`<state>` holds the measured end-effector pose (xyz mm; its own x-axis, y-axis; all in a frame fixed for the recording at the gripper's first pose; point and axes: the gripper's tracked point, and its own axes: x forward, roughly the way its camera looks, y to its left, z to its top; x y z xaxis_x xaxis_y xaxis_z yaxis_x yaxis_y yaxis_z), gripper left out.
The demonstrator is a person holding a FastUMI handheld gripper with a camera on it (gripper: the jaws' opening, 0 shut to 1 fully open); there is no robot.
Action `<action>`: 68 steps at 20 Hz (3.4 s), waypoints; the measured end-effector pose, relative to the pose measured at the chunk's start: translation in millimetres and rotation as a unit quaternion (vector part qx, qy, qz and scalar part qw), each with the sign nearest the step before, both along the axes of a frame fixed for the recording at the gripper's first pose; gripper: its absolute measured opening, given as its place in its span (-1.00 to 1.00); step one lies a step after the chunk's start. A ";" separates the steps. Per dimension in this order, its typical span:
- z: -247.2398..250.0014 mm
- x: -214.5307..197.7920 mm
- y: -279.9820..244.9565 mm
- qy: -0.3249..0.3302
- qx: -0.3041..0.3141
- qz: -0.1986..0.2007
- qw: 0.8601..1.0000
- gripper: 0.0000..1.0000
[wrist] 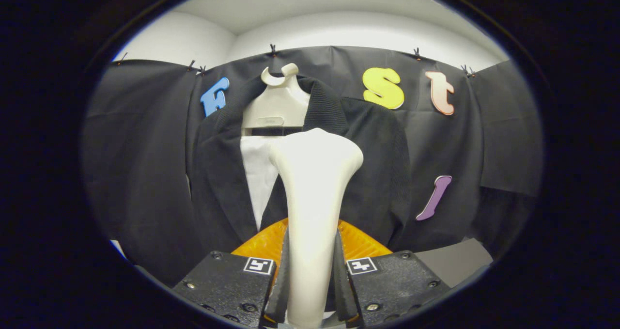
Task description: Iron the clothes twice with a garment steamer, once on the left side and once on the right side.
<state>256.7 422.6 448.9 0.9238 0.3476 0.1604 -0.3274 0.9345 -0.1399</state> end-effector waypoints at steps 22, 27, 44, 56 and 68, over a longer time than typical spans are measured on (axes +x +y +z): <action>-142.5 -4.4 -27.6 0.089 -0.034 -0.007 0.995 -0.17; -182.0 -2.2 -33.1 0.113 -0.043 -0.006 0.993 -0.17; -299.5 8.2 -58.3 0.179 -0.098 -0.018 0.979 -0.17; -385.9 9.4 -72.0 0.237 -0.124 -0.030 0.963 -0.17; -350.9 -11.9 -71.0 0.227 -0.105 -0.010 0.968 -0.17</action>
<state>244.7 351.5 98.1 0.8892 0.3100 -0.3364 -0.3822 0.9075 -0.1740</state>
